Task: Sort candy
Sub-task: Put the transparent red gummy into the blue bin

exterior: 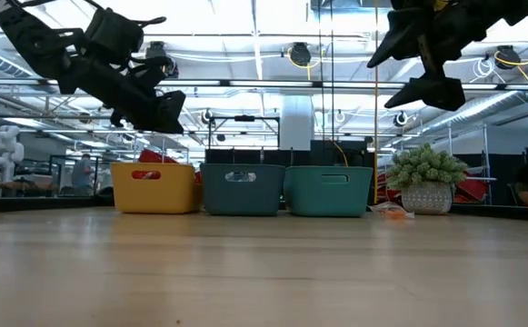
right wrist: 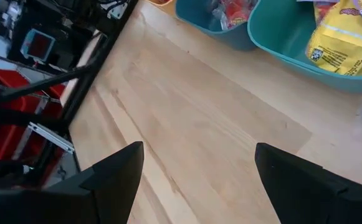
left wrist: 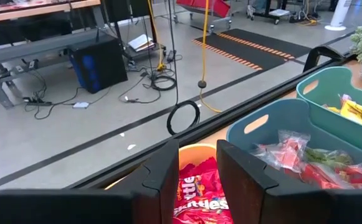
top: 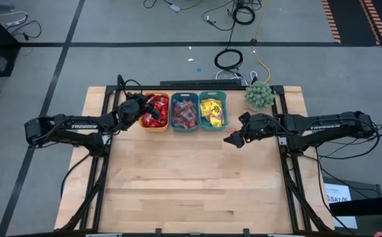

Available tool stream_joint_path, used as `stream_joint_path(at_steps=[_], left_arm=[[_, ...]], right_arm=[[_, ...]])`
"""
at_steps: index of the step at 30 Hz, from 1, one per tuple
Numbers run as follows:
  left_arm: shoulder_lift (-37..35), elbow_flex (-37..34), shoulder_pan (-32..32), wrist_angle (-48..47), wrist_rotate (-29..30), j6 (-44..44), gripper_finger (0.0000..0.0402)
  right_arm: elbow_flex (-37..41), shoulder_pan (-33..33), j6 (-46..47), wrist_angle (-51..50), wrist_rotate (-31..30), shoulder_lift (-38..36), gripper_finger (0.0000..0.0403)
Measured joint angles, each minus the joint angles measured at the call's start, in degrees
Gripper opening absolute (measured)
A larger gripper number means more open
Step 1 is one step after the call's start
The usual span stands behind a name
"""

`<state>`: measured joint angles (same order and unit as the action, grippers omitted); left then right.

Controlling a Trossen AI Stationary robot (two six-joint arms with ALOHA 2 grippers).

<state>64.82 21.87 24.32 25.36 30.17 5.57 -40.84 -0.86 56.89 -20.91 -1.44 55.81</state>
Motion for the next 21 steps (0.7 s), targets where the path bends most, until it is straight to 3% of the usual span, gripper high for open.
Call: stream_joint_path(at_steps=[3,6,8,11,13,17,21], left_arm=[[0.0,0.0,-0.08,0.02,-0.02,0.03,0.0118],[0.0,0.0,-0.6,1.51,-3.78,2.17,0.0118],[-0.01,0.0,-1.11,4.16,-11.44,2.72,0.0118],[-0.02,0.0,-1.64,7.74,-24.99,-0.96,0.0118],[-0.04,0.04,-2.07,8.94,-30.04,-1.43,0.0118],[-0.04,0.07,-3.17,8.71,-32.56,-1.18,0.0118],[-0.04,0.07,-3.81,8.69,-32.94,1.58,0.0118]], right_arm=[[0.0,-0.09,-0.82,-2.28,-0.53,0.01,0.0299],[0.0,-0.5,-0.97,-5.23,-5.92,0.65,0.0299],[0.0,-1.42,-3.5,-6.61,-8.92,1.86,0.0299],[0.0,-3.69,-8.25,-7.16,-8.75,4.29,0.0299],[0.0,-5.5,-10.51,-7.21,-8.05,6.47,0.0299],[0.0,-10.45,-14.89,-8.8,-1.81,12.34,0.0299],[0.0,-14.04,-22.73,-9.24,-0.07,19.13,0.0298]])
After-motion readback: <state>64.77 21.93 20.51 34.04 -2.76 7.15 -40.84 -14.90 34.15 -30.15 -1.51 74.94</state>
